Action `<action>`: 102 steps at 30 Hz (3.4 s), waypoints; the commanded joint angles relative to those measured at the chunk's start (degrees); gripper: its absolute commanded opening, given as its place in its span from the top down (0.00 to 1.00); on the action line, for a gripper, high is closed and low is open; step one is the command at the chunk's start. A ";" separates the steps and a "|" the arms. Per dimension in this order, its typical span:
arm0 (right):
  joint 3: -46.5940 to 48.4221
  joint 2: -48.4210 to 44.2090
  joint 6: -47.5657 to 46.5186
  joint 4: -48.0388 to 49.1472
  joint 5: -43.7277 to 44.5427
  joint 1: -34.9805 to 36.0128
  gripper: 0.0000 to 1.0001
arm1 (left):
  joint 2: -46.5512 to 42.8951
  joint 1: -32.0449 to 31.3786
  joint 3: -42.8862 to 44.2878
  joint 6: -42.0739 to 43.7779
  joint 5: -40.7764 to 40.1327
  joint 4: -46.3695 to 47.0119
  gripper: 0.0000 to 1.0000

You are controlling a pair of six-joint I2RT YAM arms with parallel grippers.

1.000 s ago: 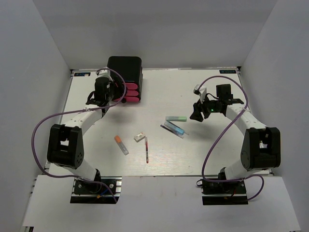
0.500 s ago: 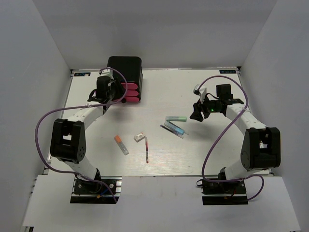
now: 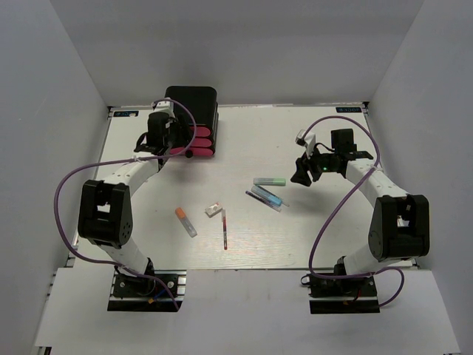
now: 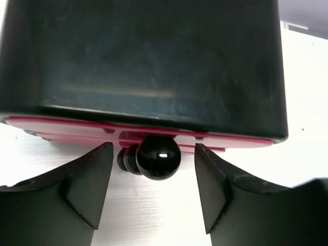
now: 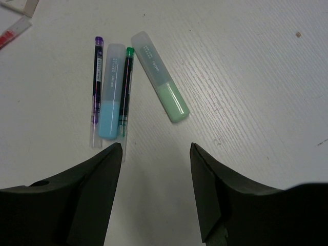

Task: Sort the stationery into containers
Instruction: Open the drawer in the storage box, then pick up the stationery from the center of the board, then place the stationery in the drawer.

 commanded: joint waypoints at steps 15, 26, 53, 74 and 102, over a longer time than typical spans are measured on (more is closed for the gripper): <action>-0.89 -2.38 -0.50 0.44 -1.85 0.46 0.38 | -2.31 0.35 0.80 1.07 0.67 -0.48 0.80; -1.50 -2.56 -8.48 -3.68 -4.58 1.42 0.38 | -15.92 -0.35 -14.14 1.16 3.57 1.46 0.82; 10.01 17.73 -21.59 2.64 11.07 10.39 0.27 | -27.79 -0.35 -20.21 1.16 1.99 -2.93 0.19; 21.16 30.11 -35.30 -14.92 10.10 13.64 0.80 | -44.15 -0.35 -25.48 -20.79 -4.96 -36.50 0.17; 49.56 28.28 5.39 27.66 9.83 34.82 1.00 | -47.84 -0.35 -37.71 -30.48 -2.23 -34.14 0.10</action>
